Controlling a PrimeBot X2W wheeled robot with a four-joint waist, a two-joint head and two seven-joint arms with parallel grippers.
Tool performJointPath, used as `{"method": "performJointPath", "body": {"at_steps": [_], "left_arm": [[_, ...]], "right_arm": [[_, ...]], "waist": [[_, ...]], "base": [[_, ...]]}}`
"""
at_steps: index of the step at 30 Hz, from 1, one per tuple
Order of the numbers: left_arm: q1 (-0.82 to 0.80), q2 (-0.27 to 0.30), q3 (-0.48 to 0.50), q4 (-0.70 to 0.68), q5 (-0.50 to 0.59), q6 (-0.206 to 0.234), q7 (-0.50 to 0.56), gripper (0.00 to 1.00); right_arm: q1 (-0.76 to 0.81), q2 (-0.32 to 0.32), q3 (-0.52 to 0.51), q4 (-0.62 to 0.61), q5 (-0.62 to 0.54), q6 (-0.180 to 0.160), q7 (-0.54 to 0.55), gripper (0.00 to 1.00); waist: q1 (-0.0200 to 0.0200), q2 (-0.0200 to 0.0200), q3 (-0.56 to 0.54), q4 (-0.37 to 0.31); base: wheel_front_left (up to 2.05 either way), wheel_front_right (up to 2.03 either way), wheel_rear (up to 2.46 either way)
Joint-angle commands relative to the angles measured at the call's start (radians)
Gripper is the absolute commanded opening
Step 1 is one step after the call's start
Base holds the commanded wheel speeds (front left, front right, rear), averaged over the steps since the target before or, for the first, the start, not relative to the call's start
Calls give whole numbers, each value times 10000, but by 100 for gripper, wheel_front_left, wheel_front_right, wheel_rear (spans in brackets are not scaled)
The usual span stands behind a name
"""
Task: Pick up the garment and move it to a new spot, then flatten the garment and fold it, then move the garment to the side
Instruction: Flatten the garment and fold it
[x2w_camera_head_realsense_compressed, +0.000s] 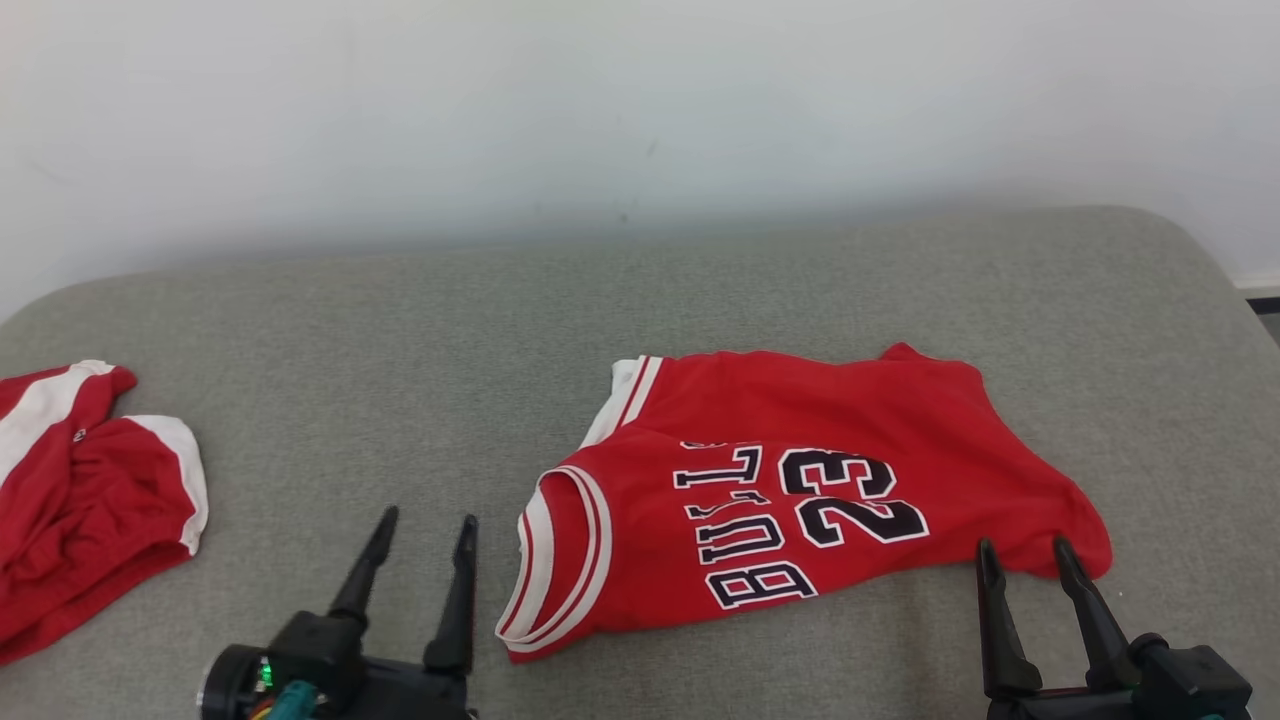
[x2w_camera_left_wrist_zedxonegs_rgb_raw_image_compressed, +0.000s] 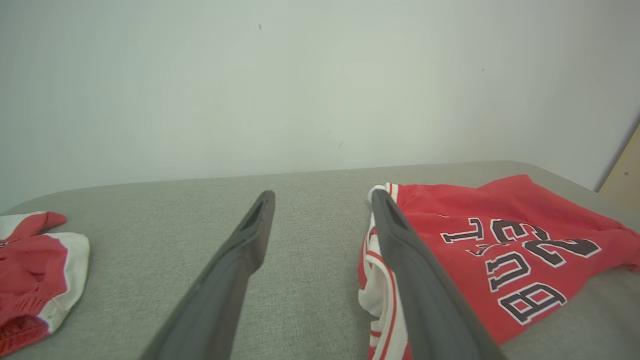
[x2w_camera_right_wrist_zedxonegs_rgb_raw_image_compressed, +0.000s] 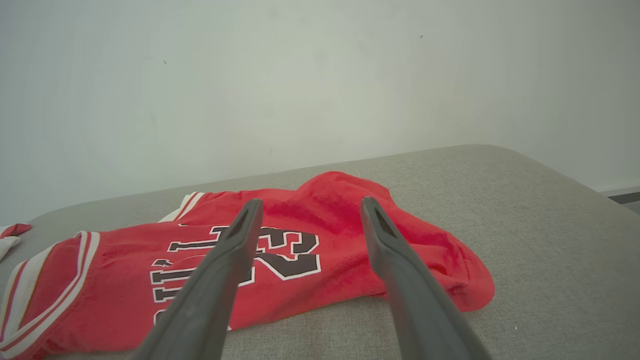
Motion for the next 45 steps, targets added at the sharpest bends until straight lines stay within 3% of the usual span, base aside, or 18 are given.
{"method": "performJointPath", "body": {"at_steps": [1,24,25,26,30,35,41,45], "left_arm": [[-188,83,-309,315,-184,12,-34,100],[-1424,311,-3099,3860,-1331,13,11,100],[-1480,333,-3213,3946,-1289,13,6,44],[-1512,318,-3324,4031,-1331,13,2,0],[-1721,384,-3599,4121,-1394,13,-16,0],[-1895,521,-3731,3294,-1363,13,-23,0],[-1512,971,-3761,1150,-1155,133,76,0],[-884,1430,-3888,-1103,-1125,334,925,0]], "right_arm": [[-53,-19,11,27,56,3,-5,100],[-223,-157,135,156,172,3,-6,100],[-219,-157,129,157,168,3,-6,100],[-224,-152,124,157,167,3,-6,100],[-243,-115,87,136,159,3,-6,100],[-168,-31,19,86,198,3,-6,100],[-41,73,-130,91,248,3,-5,100],[-34,131,-296,66,261,3,-5,100]], "waist": [[-1,0,70,-192],[-1,0,423,-844],[-1,0,418,-837],[-1,0,411,-830],[-1,0,390,-754],[-1,0,367,-509],[-1,0,237,-41],[-1,0,254,372]], "base": [[0,0,0],[0,0,0],[0,0,0],[0,0,0],[0,0,0],[0,0,0],[0,0,0],[0,0,0]]}}
